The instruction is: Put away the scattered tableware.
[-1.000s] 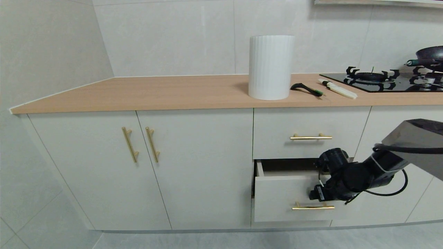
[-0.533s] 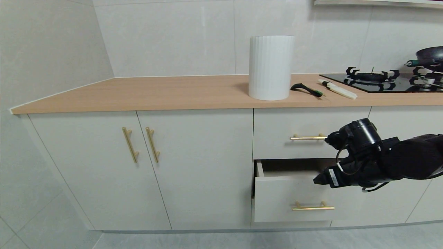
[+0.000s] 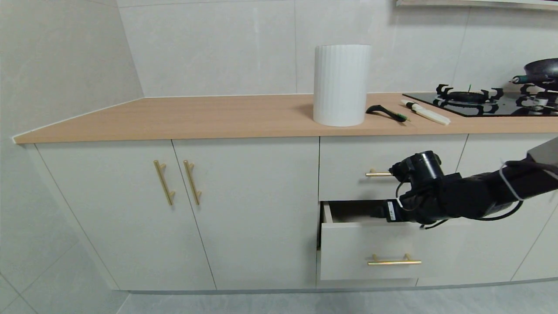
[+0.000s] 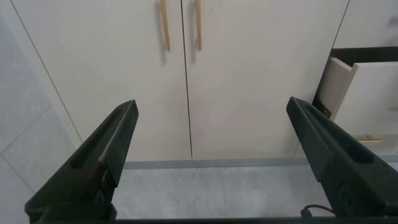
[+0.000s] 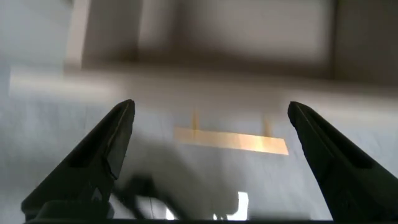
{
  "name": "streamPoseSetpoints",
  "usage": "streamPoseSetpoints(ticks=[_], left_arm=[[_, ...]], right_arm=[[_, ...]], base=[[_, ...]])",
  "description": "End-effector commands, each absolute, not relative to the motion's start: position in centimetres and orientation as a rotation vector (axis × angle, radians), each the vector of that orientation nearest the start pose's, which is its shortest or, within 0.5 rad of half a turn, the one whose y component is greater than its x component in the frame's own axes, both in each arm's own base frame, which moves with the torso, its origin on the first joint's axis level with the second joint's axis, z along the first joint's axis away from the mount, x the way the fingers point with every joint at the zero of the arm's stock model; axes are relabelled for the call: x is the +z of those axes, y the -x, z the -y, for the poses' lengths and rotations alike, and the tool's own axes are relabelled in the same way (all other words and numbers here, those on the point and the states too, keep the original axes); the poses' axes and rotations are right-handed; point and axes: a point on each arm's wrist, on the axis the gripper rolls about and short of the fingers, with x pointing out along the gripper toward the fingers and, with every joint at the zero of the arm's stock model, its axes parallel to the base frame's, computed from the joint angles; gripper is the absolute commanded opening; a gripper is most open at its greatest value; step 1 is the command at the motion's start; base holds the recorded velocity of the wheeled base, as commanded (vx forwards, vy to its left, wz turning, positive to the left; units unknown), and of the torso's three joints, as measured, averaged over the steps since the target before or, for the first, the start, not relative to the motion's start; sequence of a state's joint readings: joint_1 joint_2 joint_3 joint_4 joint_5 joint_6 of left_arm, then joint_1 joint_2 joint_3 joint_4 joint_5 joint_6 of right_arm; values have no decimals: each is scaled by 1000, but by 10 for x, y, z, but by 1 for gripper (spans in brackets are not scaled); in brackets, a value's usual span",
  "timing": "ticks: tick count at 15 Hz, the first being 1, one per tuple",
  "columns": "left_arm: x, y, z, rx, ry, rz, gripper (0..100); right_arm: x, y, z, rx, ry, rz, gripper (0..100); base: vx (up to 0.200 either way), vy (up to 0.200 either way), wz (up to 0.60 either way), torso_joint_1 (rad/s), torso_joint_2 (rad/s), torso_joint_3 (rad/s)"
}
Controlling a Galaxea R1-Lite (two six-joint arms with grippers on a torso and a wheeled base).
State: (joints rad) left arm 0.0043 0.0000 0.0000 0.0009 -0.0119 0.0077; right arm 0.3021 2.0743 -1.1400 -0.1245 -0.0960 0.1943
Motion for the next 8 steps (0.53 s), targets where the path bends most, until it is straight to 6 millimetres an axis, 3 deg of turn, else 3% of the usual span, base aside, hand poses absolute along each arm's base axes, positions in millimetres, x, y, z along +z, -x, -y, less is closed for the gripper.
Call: streamPoseSetpoints(ticks=[1, 4, 8], left_arm=[[75, 23, 0, -8, -8, -2, 100], [75, 23, 0, -8, -8, -2, 100], [75, 23, 0, -8, -8, -2, 100]], right_arm=[[51, -387, -117, 78, -8, -816, 100], [38, -394, -115, 44, 2, -785, 100], [41, -391, -114, 46, 7, -787, 100]], base=[[0, 0, 0, 0, 0, 0], [0, 0, 0, 0, 0, 0], [0, 0, 0, 0, 0, 0]])
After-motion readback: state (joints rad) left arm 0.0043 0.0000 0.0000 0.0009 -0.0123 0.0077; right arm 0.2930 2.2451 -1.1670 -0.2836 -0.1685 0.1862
